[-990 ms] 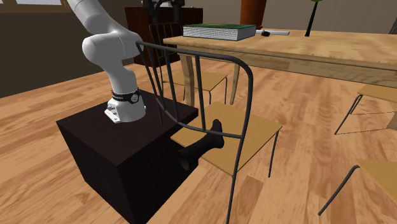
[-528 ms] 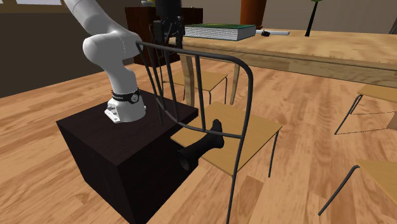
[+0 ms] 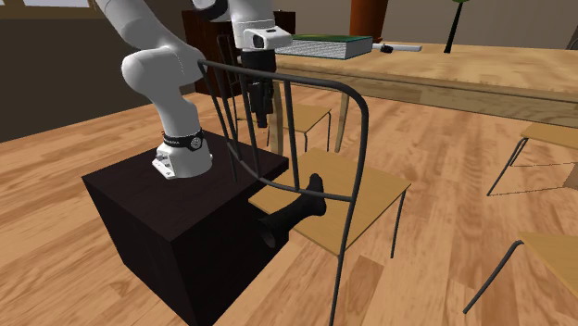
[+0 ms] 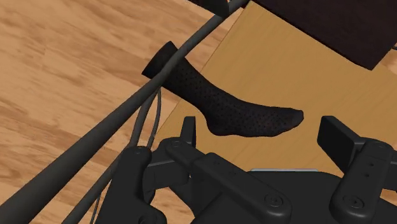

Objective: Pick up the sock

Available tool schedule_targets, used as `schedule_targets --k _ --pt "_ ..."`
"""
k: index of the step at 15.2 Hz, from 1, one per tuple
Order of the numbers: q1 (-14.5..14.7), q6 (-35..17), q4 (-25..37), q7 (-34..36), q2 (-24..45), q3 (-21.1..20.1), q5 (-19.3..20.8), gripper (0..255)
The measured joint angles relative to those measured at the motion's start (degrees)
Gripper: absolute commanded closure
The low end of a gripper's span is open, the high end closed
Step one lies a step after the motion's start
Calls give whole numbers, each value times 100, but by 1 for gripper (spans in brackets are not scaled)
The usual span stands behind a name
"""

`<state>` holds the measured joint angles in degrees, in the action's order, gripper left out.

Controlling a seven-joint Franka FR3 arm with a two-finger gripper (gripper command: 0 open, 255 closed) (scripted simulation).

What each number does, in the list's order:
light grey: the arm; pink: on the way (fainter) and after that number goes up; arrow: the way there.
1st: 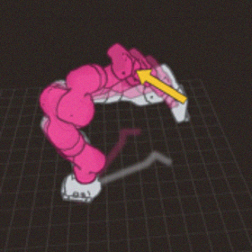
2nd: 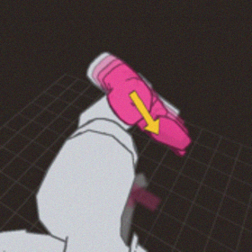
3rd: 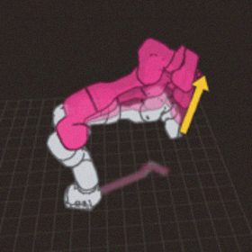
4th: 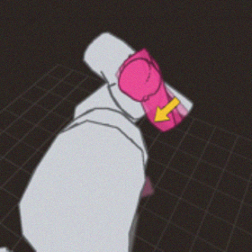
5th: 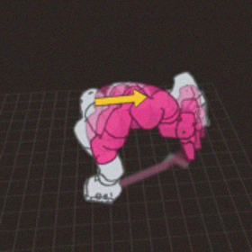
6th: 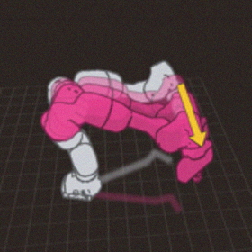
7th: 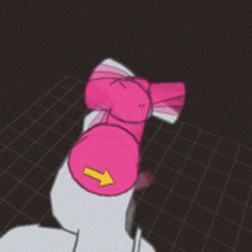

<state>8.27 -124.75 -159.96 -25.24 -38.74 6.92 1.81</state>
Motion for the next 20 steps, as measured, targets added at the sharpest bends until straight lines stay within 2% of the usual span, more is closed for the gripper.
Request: schedule_targets --k 4,8,10,12,13,14,15,16,17,20 --pt "221 -1250 -284 -788 771 272 121 0" --pt "569 -2613 -471 -1629 1761 577 71 0" --pt "852 -3207 -394 -2140 2332 778 -121 0" --pt "1245 -3775 -280 -2845 2925 1019 -564 0" --pt "1546 -4074 -139 -3345 3335 1146 -1017 0" --pt "1793 -4413 -92 -4042 3717 1185 -1721 0" --pt "1883 -4616 42 -4899 4048 1075 -2598 0" --pt "1812 -4772 214 -5823 4365 822 -3524 0" --pt "1584 -4943 390 -6758 4680 396 -4452 0" --pt "999 -5176 731 -8045 5176 -391 -5671 0"
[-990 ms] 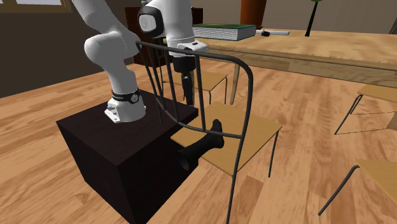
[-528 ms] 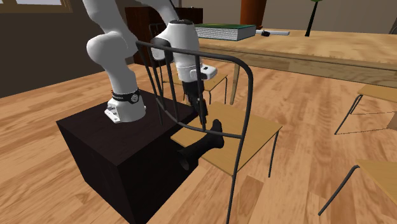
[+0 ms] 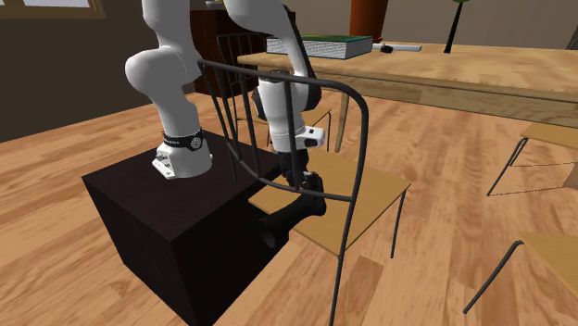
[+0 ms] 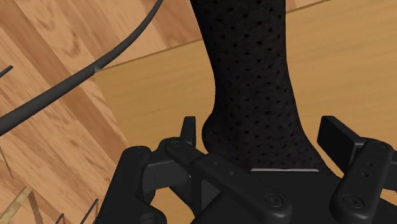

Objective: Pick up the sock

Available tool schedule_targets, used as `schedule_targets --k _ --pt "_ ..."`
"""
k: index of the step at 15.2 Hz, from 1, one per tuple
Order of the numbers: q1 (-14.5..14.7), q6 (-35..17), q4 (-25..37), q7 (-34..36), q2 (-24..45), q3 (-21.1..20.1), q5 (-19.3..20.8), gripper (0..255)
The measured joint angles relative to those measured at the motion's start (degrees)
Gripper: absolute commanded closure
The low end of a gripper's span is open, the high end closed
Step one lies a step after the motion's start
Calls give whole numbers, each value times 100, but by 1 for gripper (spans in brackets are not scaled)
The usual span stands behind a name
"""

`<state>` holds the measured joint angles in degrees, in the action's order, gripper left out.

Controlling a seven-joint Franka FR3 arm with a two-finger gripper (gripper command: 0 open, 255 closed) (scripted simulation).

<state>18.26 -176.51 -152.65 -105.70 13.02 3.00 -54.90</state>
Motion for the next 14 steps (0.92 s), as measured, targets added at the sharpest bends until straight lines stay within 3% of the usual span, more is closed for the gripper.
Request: schedule_targets --k 6,7,14 --pt "-1013 -438 482 -1550 725 -1160 -1518 0" --pt "-1085 -470 516 -1657 774 -1237 -1617 255" --pt "-1174 -518 544 -1790 814 -1334 -1745 255"
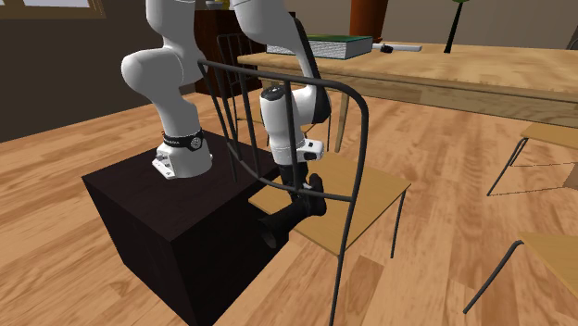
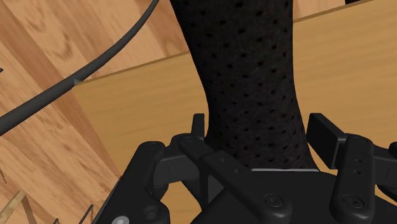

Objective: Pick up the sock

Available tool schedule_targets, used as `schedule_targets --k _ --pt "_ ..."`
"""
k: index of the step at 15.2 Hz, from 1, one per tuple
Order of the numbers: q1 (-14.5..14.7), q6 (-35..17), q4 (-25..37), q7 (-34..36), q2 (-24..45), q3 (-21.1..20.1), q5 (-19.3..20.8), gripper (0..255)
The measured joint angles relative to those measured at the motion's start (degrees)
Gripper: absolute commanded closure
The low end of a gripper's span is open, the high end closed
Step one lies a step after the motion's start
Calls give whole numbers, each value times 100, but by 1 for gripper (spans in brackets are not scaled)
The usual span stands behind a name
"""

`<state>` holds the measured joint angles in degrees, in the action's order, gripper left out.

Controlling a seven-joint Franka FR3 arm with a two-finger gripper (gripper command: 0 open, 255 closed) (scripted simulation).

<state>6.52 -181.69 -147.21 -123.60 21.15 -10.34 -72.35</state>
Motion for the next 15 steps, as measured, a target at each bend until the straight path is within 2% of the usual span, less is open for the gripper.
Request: schedule_targets --k 3,4,10,15 --pt "8 2 -1 12 1 9 10 255" --pt "117 56 -48 160 -65 125 148 255" --pt "975 439 -459 1419 -680 1092 1387 255" --pt "1754 774 -785 2742 -1281 2099 2872 255"
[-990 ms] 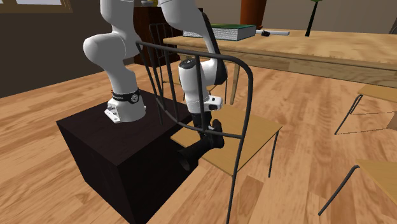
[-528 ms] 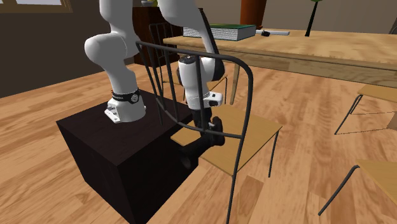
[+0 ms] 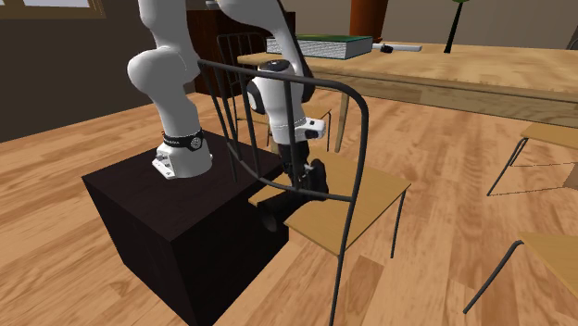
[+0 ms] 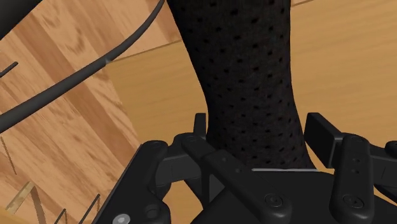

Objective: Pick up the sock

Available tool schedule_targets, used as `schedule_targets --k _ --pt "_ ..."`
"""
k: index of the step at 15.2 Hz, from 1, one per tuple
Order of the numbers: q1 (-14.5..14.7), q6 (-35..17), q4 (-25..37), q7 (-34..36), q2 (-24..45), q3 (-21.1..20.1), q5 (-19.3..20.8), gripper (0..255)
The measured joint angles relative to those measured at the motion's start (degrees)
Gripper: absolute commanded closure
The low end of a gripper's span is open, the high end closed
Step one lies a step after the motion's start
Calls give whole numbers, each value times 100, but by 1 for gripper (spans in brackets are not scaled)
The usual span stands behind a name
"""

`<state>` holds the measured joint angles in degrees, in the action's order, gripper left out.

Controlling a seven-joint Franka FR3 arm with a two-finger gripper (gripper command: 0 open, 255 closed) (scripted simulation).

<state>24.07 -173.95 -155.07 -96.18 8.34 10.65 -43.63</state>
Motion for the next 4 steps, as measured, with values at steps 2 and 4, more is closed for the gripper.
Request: schedule_targets --k 2,4 --pt "229 108 -110 515 -229 329 611 255" --pt "348 202 -178 922 -407 555 1129 255"
